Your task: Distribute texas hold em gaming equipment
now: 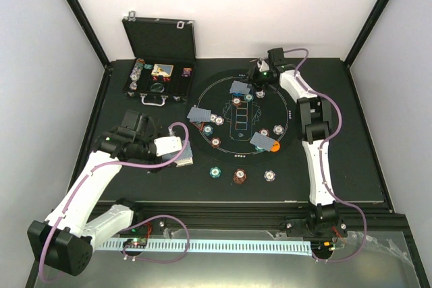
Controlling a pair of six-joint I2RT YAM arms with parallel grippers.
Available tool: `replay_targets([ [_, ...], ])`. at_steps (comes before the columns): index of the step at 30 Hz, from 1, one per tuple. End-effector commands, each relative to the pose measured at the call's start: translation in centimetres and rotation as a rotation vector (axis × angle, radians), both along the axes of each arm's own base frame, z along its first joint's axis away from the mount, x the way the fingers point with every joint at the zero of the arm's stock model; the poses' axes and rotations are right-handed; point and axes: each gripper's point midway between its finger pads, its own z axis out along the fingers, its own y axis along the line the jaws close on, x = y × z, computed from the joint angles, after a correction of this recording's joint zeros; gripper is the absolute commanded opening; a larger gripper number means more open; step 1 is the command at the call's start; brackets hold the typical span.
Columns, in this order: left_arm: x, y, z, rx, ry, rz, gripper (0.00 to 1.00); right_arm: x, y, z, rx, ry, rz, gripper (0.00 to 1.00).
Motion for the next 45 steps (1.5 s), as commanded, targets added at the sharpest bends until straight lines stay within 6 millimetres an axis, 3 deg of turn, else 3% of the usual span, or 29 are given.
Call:
replay_targets([
  [1, -0.3, -0.1, 0.7, -0.022, -0.009, 0.001, 0.02, -0.4, -1.1, 0.6, -0.068, 0.004, -0.016, 0.39],
  [9, -0.5, -0.2, 0.7, -0.026, -0.009, -0.005, 0.02, -2.5, -4.8, 4.2, -0.223, -0.074, -0.061, 0.51],
  [15, -1.1, -0.4, 0.9, -0.035, -0.006, -0.048, 0.02, -6.9, -4.2, 7.3, -0.144, -0.119, -0.045, 0.59],
  [19, -1.2, -0.7, 1.2, -0.054, 0.007, -0.054, 0.02, -12.0, -1.4, 10.4, -0.042, -0.190, 0.014, 0.70],
  [25, -1.2, -1.0, 1.6, -0.071, 0.017, -0.051, 0.02, -21.5, 4.5, 12.2, 0.067, -0.217, 0.182, 0.86],
  [29, -1.2, -1.1, 1.6, -0.081, 0.018, -0.042, 0.01, -27.0, 7.7, 13.7, 0.161, -0.220, 0.285, 0.91],
  [34, -1.5, -1.4, 1.6, -0.106, 0.013, -0.052, 0.02, -33.2, 11.9, 13.6, 0.230, -0.178, 0.423, 0.92],
  [38, -1.3, -1.5, 1.8, -0.108, -0.001, -0.057, 0.02, -36.8, 15.0, 13.5, 0.266, -0.148, 0.510, 0.92],
  [45, -0.9, -1.5, 2.2, -0.101, -0.006, -0.058, 0.02, -39.3, 19.1, 12.9, 0.287, -0.109, 0.610, 0.90],
])
